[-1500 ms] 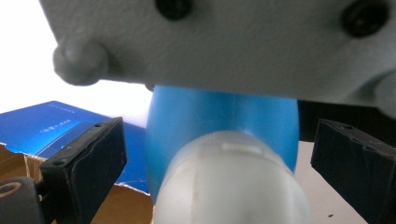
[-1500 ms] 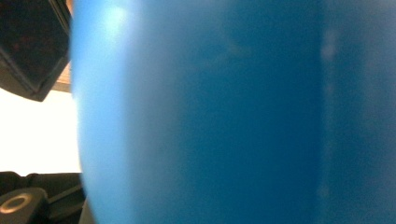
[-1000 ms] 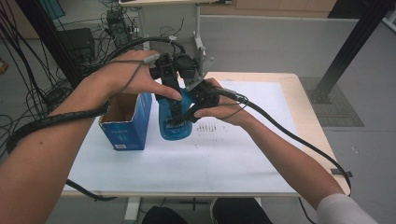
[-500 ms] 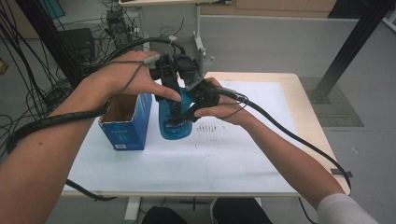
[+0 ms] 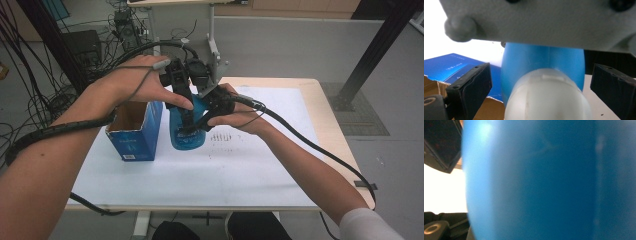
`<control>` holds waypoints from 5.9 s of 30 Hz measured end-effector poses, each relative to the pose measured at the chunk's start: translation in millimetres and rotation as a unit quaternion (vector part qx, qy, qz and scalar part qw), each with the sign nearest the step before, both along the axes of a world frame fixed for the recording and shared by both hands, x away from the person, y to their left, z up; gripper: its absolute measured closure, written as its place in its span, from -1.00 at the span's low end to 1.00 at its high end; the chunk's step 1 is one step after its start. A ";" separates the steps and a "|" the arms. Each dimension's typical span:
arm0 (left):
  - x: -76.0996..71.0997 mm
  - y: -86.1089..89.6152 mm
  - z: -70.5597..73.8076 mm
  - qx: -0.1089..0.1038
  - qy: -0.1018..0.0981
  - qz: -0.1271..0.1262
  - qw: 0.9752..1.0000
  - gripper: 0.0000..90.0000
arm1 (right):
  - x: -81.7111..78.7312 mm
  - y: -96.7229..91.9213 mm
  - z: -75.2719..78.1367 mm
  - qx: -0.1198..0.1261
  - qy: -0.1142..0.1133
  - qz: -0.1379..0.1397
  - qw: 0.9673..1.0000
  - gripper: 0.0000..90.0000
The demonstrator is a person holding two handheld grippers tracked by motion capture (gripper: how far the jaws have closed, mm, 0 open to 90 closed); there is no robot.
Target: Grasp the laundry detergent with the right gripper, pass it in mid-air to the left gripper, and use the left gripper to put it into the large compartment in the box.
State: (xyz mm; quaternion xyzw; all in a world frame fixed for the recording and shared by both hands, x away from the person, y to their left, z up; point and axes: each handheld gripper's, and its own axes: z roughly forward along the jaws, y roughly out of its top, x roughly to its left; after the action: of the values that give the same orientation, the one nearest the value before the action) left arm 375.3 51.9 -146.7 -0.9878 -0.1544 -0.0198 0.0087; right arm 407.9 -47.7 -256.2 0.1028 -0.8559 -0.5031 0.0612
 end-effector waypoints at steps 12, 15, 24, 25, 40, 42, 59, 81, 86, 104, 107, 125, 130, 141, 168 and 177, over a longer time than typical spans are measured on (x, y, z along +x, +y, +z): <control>-1.2 -1.7 2.0 -0.002 -0.004 -0.009 1.000 -0.74 | 0.1 0.4 -0.5 0.003 -0.006 0.000 1.000 -0.03; -2.0 -1.9 2.5 -0.002 -0.005 -0.012 1.000 -0.64 | -0.9 -0.1 0.0 0.000 -0.003 -0.003 1.000 -0.03; -2.3 -2.9 1.7 0.002 -0.007 -0.017 1.000 -0.44 | -2.0 -0.1 0.5 0.002 -0.007 0.001 1.000 -0.03; -2.5 -3.2 2.2 0.001 -0.008 -0.018 1.000 -0.40 | -2.0 0.1 0.4 0.002 -0.009 0.002 1.000 -0.03; -2.3 -3.6 1.4 0.005 0.000 -0.024 1.000 -0.18 | -4.3 0.3 2.0 -0.001 -0.009 0.005 1.000 -0.03; -2.2 -3.9 1.3 0.007 0.000 -0.026 1.000 -0.17 | -5.2 0.6 1.8 -0.004 -0.005 0.001 1.000 -0.03; -2.2 -2.8 -3.2 0.015 -0.004 -0.029 0.999 -0.16 | -4.1 3.4 -1.8 -0.007 -0.015 -0.001 1.000 -0.03; -3.3 -1.0 -5.2 0.017 -0.001 -0.027 0.999 -0.16 | -5.8 5.5 -4.5 -0.006 -0.009 0.001 1.000 -0.03; -4.0 -0.8 -5.0 0.016 -0.002 -0.028 0.999 -0.16 | -6.1 5.3 -4.0 -0.007 -0.012 0.001 1.000 -0.03; -2.9 -0.1 -4.9 0.017 0.002 -0.023 1.000 -0.15 | -4.8 6.4 -4.2 -0.006 -0.011 0.006 1.000 -0.03; -3.0 0.0 -4.7 0.018 0.001 -0.021 1.000 -0.15 | -4.6 6.6 -4.1 -0.005 -0.012 0.006 1.000 -0.03; -4.0 0.8 -5.6 0.019 0.000 -0.018 1.000 -0.15 | -4.9 7.4 -4.5 -0.006 -0.012 0.007 1.000 -0.04; -4.2 0.9 -5.5 0.019 -0.002 -0.016 1.000 -0.15 | -4.8 7.6 -4.6 -0.006 -0.013 0.007 1.000 -0.04; -3.6 0.6 -5.1 0.020 -0.003 -0.018 1.000 -0.15 | -4.5 7.1 -4.3 -0.006 -0.013 0.004 1.000 -0.04; -3.4 2.3 -3.6 0.016 -0.010 -0.011 1.000 -0.15 | -3.0 6.0 -3.2 -0.002 -0.018 0.007 1.000 -0.06; -2.1 5.8 -3.3 0.011 -0.009 -0.001 1.000 -0.15 | -0.3 3.2 -0.9 0.007 -0.004 0.002 1.000 -0.12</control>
State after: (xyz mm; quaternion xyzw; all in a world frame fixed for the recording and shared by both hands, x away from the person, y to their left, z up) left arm 373.2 57.7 -150.1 -0.9876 -0.1532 -0.0305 0.0178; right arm 407.6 -44.6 -257.1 0.1068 -0.8524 -0.5086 0.0583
